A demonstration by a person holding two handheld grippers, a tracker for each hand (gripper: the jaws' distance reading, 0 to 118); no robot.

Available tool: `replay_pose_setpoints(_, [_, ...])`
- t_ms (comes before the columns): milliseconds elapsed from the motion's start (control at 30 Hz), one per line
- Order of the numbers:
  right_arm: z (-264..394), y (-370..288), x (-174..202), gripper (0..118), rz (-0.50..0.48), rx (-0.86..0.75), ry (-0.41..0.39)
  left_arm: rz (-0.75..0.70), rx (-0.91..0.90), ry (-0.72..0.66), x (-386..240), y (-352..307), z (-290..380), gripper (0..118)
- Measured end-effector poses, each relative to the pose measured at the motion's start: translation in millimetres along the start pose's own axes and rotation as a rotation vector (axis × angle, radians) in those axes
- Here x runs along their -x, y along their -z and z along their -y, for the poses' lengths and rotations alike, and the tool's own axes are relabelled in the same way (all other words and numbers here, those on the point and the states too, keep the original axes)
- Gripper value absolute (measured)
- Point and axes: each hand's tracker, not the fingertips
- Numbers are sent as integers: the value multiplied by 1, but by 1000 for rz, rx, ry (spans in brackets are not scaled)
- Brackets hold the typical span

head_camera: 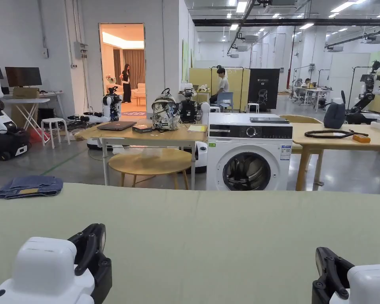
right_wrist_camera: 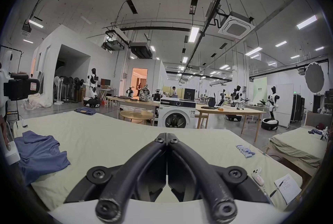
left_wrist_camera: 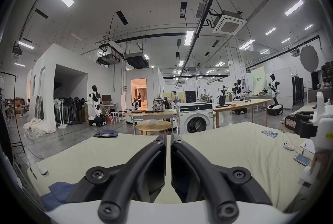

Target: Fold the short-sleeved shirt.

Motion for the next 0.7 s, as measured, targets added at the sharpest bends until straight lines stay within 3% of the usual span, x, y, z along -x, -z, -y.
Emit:
replay_pose_setpoints(533, [0,9,14,0,-25,1,17,-27,22,4,12,-2,4,0])
replay_pose_setpoints(700, [2,22,45,0,-118,2,16,-109,30,5,38,-21,5,0])
